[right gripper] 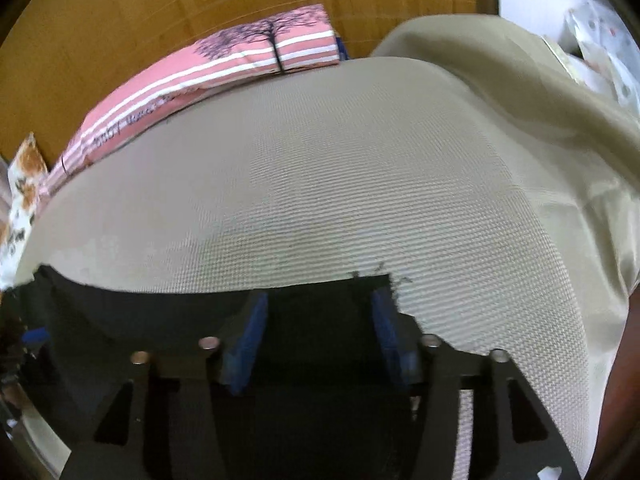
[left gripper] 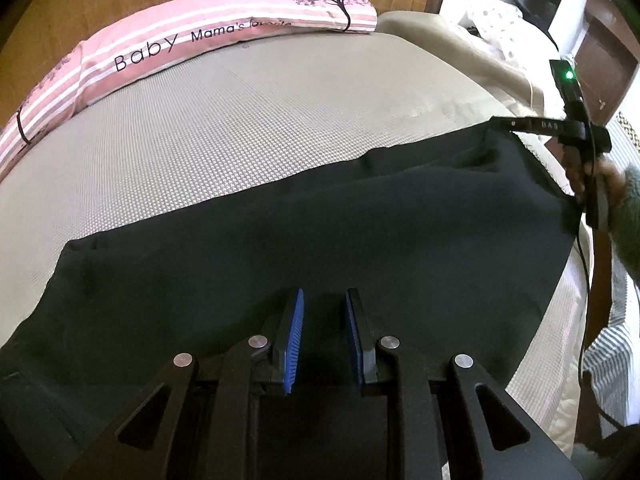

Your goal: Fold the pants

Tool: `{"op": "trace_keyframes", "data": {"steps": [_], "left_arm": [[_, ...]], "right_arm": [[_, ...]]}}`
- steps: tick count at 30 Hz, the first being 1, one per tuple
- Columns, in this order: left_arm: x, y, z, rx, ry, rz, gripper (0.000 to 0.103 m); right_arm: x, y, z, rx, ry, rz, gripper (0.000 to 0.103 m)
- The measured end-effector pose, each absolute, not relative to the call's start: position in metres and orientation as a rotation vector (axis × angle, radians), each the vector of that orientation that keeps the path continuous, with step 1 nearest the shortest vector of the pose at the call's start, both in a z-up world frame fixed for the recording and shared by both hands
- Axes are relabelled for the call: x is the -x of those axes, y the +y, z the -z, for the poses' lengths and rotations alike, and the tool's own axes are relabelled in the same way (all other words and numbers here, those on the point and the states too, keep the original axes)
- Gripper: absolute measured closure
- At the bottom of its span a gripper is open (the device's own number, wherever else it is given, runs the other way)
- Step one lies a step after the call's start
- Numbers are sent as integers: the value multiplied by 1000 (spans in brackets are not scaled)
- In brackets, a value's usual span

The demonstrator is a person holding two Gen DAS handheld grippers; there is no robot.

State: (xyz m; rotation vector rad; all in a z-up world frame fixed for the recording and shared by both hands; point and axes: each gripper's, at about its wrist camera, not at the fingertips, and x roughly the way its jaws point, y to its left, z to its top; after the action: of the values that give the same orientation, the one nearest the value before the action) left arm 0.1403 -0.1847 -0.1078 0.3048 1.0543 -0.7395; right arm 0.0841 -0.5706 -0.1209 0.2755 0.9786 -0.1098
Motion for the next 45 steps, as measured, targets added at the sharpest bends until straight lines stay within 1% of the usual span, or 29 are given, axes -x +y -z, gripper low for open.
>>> {"op": "trace_keyframes", "data": {"steps": [2, 3, 4, 5, 7, 9, 10, 14, 19, 26, 27, 30, 32, 33, 34, 35, 37, 41, 43, 45], "left_arm": [[-140, -185, 108, -300, 1051, 740, 81], [-140, -184, 108, -299, 1049, 739, 81], [-140, -184, 108, -297, 1047, 737, 81], [-140, -184, 109, -299, 1044, 737, 80], [-140, -186, 108, -304, 1037, 733, 80], [-140, -187, 108, -307, 1033, 727, 80], [-140, -188, 108, -306, 1032, 725, 80], [-138, -188, 107, -298, 1027, 711, 80], [-140, -181, 103, -279, 1003, 678, 80], [-156, -160, 104, -229, 998, 596, 80], [-159, -155, 107, -215, 1005, 586, 80], [-164, -146, 110, -179, 1010, 587, 80], [-165, -144, 109, -166, 1016, 590, 80], [-166, -143, 108, -161, 1019, 589, 80], [-166, -141, 106, -154, 1022, 584, 80], [-167, -139, 104, -147, 1021, 578, 80], [-169, -129, 97, -137, 1007, 547, 79], [-169, -91, 83, -113, 982, 465, 75], [-166, -72, 80, -105, 977, 429, 73], [-161, -48, 78, -95, 979, 386, 70]], "right_arm": [[-84, -564, 122, -226, 978, 135, 49], [-83, -563, 122, -215, 976, 145, 54], [-82, -562, 121, -205, 976, 152, 64], [-80, -563, 120, -207, 977, 160, 67], [-77, -567, 119, -230, 977, 173, 86], [-74, -568, 116, -246, 973, 182, 96], [-72, -568, 114, -249, 965, 190, 100], [-66, -564, 105, -249, 927, 251, 100], [-52, -577, 93, -320, 851, 337, 101], [-73, -583, 118, -305, 904, 401, 102], [-73, -584, 119, -298, 901, 419, 103], [-69, -601, 123, -370, 909, 448, 103], [-64, -603, 119, -398, 906, 422, 99], [-62, -603, 115, -408, 904, 429, 92], [-60, -602, 112, -418, 900, 429, 83], [-57, -599, 105, -428, 892, 423, 81], [-55, -587, 91, -418, 873, 397, 80], [-72, -543, 67, -372, 887, 230, 78], [-89, -511, 60, -344, 909, 108, 73], [-107, -471, 59, -326, 936, -26, 73]]}}
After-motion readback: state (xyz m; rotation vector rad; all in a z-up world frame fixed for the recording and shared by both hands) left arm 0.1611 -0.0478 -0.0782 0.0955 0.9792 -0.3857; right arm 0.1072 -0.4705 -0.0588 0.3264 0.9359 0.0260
